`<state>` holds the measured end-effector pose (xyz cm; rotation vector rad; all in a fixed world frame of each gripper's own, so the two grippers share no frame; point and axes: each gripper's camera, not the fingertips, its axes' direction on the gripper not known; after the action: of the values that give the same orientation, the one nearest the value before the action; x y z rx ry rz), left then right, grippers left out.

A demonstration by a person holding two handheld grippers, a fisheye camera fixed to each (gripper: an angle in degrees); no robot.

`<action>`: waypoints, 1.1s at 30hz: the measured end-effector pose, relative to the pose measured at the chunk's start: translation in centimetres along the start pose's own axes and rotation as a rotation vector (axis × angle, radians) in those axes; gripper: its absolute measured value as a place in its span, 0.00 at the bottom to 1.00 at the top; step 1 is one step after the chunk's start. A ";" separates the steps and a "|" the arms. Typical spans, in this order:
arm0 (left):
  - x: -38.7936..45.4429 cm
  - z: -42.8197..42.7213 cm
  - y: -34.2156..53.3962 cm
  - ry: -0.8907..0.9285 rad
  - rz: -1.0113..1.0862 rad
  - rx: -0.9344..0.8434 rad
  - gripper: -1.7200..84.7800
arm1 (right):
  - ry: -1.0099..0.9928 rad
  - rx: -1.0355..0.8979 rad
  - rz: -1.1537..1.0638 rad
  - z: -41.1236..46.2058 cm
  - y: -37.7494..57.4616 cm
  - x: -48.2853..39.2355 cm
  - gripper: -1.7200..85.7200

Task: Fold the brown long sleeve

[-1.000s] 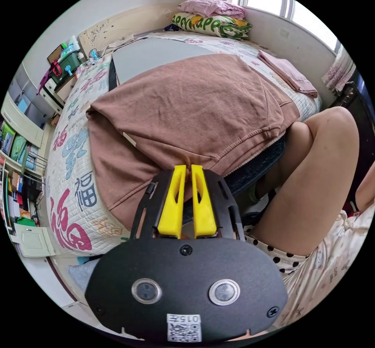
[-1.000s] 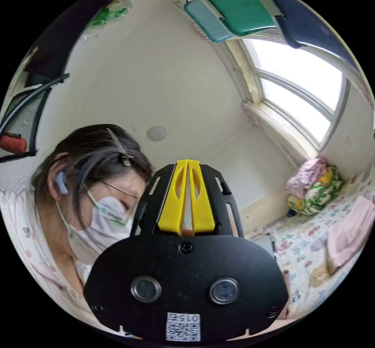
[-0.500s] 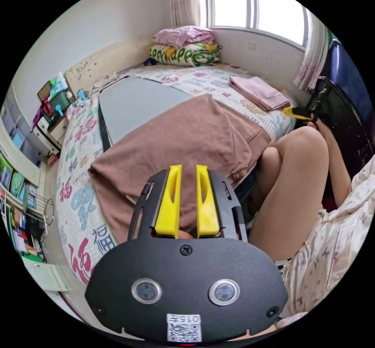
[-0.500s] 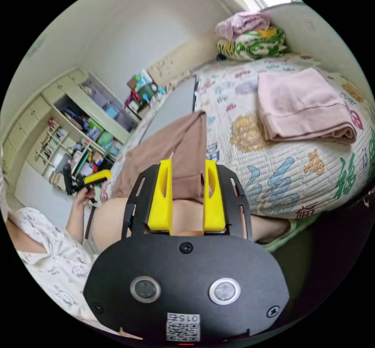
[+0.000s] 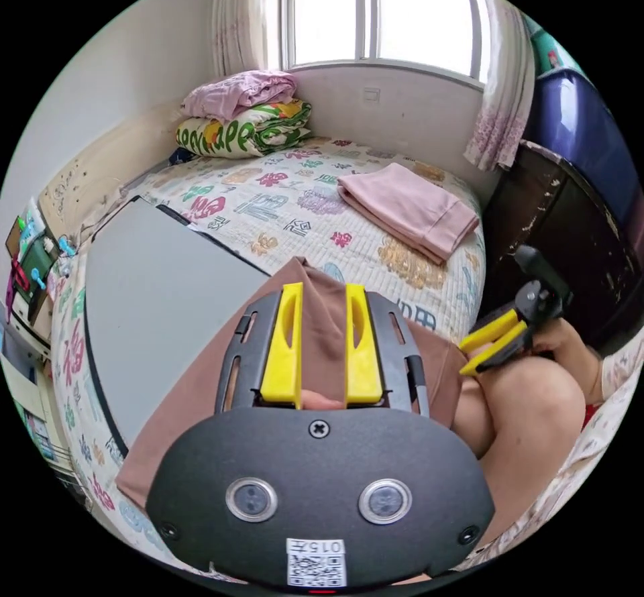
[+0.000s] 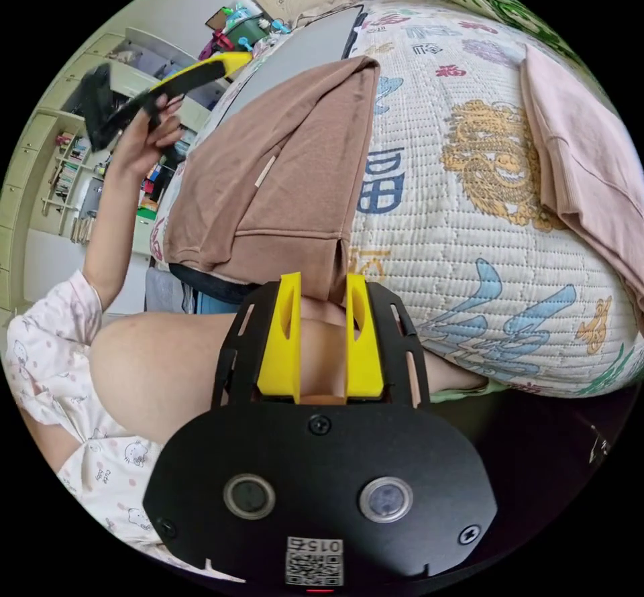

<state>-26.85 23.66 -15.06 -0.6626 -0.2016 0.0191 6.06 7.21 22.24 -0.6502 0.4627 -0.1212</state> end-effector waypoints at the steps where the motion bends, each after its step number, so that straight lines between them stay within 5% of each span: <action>1: -0.5 1.9 -1.8 0.015 -0.025 -0.020 0.13 | 0.013 -0.004 -0.009 0.1 -0.5 -0.4 0.13; 9: -1.2 15.5 -9.5 -0.024 -0.133 -0.218 0.14 | -0.047 0.013 -0.030 1.0 -2.5 -1.2 0.08; 17: 7.7 21.2 -12.6 -0.221 0.102 -0.387 0.07 | -0.056 0.124 -0.040 1.6 -1.6 -2.9 0.04; 28: 11.4 3.0 -25.9 -0.129 -0.076 0.103 0.03 | 0.217 0.518 0.058 -5.4 1.5 -4.2 0.03; 33: 11.0 -8.3 -26.1 0.046 -0.163 0.364 0.03 | 0.183 0.636 -0.110 -9.2 3.6 -9.4 0.03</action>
<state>-15.72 -1.07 -3.49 -0.2820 -0.2012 -0.1135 -6.57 7.32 17.22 -0.0383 0.5297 -0.4161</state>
